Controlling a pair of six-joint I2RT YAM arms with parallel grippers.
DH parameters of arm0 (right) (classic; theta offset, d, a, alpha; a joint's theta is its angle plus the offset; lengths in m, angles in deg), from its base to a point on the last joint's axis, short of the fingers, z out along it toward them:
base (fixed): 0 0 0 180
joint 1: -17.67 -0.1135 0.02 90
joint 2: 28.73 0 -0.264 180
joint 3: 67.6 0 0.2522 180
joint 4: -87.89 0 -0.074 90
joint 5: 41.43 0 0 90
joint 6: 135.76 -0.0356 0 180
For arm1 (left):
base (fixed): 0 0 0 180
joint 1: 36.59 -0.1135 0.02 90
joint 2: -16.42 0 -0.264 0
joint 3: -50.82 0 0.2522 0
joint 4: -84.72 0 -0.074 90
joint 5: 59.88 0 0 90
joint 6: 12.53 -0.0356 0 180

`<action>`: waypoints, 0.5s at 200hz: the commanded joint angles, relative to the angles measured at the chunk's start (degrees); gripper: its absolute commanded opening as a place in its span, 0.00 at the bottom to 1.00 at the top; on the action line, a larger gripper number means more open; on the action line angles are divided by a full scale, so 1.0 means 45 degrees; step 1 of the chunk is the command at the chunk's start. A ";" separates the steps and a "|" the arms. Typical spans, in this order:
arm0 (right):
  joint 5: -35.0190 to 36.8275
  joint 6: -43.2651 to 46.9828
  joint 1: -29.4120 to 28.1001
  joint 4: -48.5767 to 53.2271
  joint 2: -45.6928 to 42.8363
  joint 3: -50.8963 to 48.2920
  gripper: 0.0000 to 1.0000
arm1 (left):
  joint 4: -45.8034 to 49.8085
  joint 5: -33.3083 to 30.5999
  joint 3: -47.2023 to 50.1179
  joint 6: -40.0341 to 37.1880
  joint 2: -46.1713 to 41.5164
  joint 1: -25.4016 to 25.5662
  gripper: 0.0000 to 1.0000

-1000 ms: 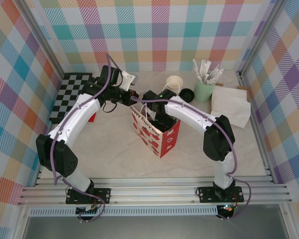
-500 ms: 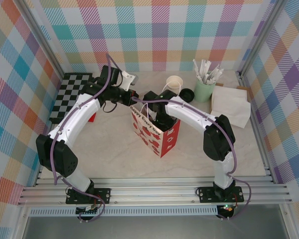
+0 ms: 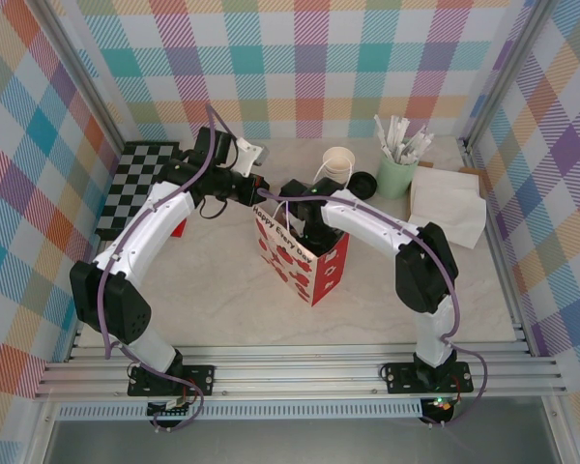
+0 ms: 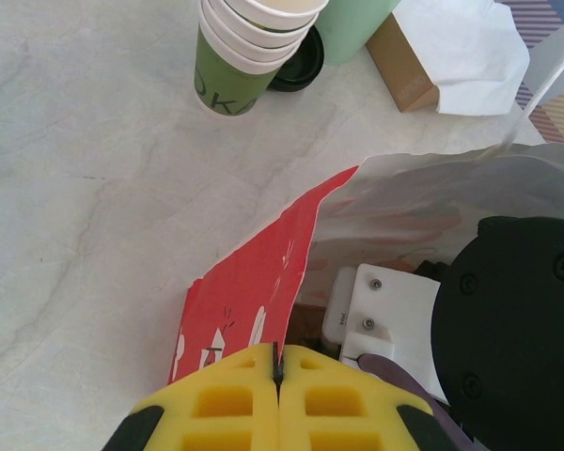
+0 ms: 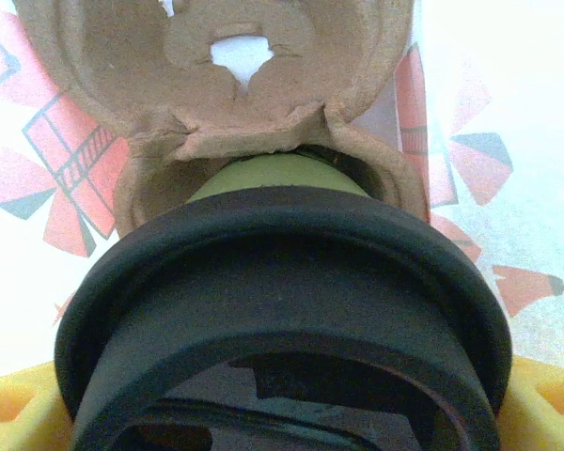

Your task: Pack the takeout coffee

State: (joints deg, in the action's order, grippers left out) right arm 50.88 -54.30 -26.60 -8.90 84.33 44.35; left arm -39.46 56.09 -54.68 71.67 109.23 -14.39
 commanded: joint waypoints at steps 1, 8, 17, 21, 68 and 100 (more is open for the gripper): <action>0.0201 -0.0075 0.0112 -0.0566 0.0636 -0.0793 0.59 | 0.0500 0.0463 -0.0101 -0.0195 0.0150 0.0009 0.00; 0.0173 -0.0072 0.0111 -0.0665 0.0637 -0.0839 0.59 | 0.0514 0.0458 -0.0101 -0.0195 0.0143 0.0009 0.00; 0.0186 -0.0047 0.0112 -0.0798 0.0622 -0.0929 0.59 | 0.0534 0.0496 -0.0098 -0.0214 0.0151 0.0009 0.00; 0.0196 -0.0039 0.0109 -0.0864 0.0632 -0.0958 0.59 | 0.0533 0.0497 -0.0100 -0.0219 0.0155 0.0009 0.00; 0.0249 0.0061 0.0120 -0.1311 0.0600 -0.1317 0.59 | 0.0584 0.0477 -0.0164 -0.0146 0.0232 0.0009 0.00; 0.0233 0.0086 0.0118 -0.1574 0.0502 -0.1505 0.59 | 0.0670 0.0516 -0.0208 -0.0156 0.0273 0.0009 0.00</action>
State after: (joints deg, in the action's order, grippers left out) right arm 50.85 -54.28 -26.60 -12.00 82.45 41.40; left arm -39.22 56.75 -54.68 71.69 109.28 -14.39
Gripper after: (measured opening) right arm 0.813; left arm 0.037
